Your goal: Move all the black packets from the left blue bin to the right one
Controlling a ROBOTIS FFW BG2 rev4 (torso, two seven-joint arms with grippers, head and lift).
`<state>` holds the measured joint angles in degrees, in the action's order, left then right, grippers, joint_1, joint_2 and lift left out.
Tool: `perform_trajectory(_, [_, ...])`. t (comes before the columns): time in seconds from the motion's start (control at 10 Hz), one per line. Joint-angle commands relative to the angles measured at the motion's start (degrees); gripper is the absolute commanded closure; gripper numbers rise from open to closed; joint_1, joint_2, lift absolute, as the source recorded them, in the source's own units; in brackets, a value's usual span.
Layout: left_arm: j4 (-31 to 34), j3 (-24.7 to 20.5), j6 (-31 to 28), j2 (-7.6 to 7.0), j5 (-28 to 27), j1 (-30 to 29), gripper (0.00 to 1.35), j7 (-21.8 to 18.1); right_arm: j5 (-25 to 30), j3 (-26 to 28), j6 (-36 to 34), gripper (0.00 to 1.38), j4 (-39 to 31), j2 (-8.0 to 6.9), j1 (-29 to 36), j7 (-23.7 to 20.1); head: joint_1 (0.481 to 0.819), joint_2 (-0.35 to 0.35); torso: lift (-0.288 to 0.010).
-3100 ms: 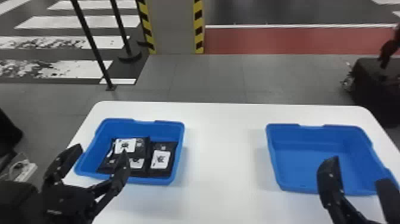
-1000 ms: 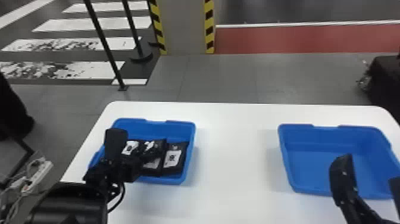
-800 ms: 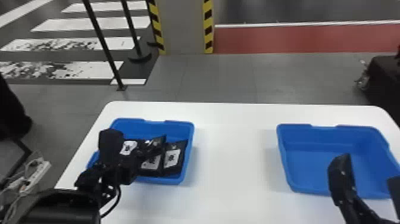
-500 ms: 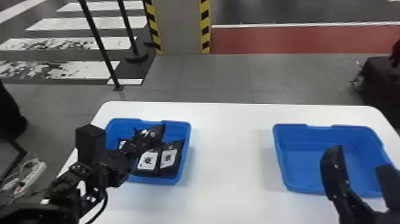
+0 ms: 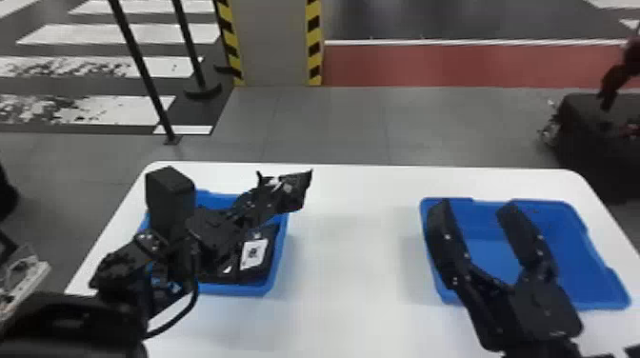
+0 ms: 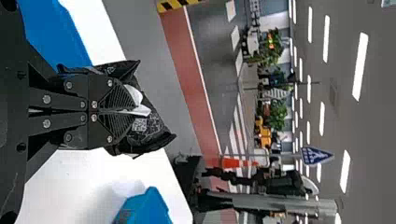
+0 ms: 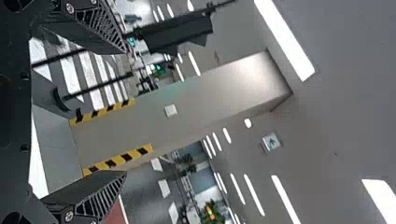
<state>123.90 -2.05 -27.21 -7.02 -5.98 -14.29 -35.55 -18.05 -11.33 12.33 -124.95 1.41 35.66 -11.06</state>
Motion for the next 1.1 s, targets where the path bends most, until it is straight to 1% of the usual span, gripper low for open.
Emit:
perform_trajectory(0.0, [-4.44, 3.99, 2.18, 0.08, 0.35, 4.45, 1.22, -1.02, -0.93, 0.00, -5.86, 0.10, 1.70, -0.01, -4.03, -3.88, 0.695, 0.054, -0.110])
perform_trajectory(0.1, [-7.11, 6.10, 3.16, 0.08, 1.41, 6.84, 1.22, -1.46, -1.28, 0.08, -8.53, 0.10, 2.96, -0.01, -6.98, -6.70, 0.695, 0.050, -0.110])
perform_trajectory(0.2, [-10.77, 7.59, 4.15, 0.16, 2.55, 8.95, 1.22, -1.98, -1.37, 0.00, -8.95, 0.10, 4.37, -0.10, -9.09, -7.66, 0.695, 0.040, -0.110])
perform_trajectory(0.3, [-12.46, 8.82, 4.57, 0.25, 3.87, 10.21, 1.22, -2.42, -1.37, 0.08, -9.79, 0.10, 5.92, -0.36, -10.78, -7.84, 0.695, 0.026, -0.110])
perform_trajectory(0.4, [-12.74, 9.44, 4.29, 0.60, 4.13, 11.06, 1.22, -2.60, -1.72, 0.08, -10.78, 0.09, 7.89, -0.45, -13.03, -8.28, 0.695, 0.009, -0.110])
perform_trajectory(0.5, [-13.58, 9.88, 4.57, 0.87, 5.54, 11.48, 1.22, -3.04, -1.63, 0.08, -12.04, 0.09, 9.57, -0.45, -15.56, -8.63, 0.695, 0.000, -0.110])
perform_trajectory(0.6, [-13.58, 10.84, 4.43, 0.87, 6.95, 11.76, 1.22, -3.13, -1.81, 0.08, -12.89, 0.09, 12.81, -0.45, -18.79, -9.25, 0.695, -0.003, -0.110])
perform_trajectory(0.8, [-13.58, 12.43, 3.72, 0.87, 9.32, 11.48, 1.22, -3.57, -1.46, 0.08, -13.03, 0.09, 17.45, -0.53, -23.15, -9.51, 0.695, -0.017, -0.110])
perform_trajectory(1.0, [-13.58, 13.13, 3.87, 0.96, 9.85, 11.20, 1.22, -3.83, -1.28, 0.79, -13.31, 0.09, 22.93, -0.53, -27.09, -9.51, 0.695, -0.032, -0.110])
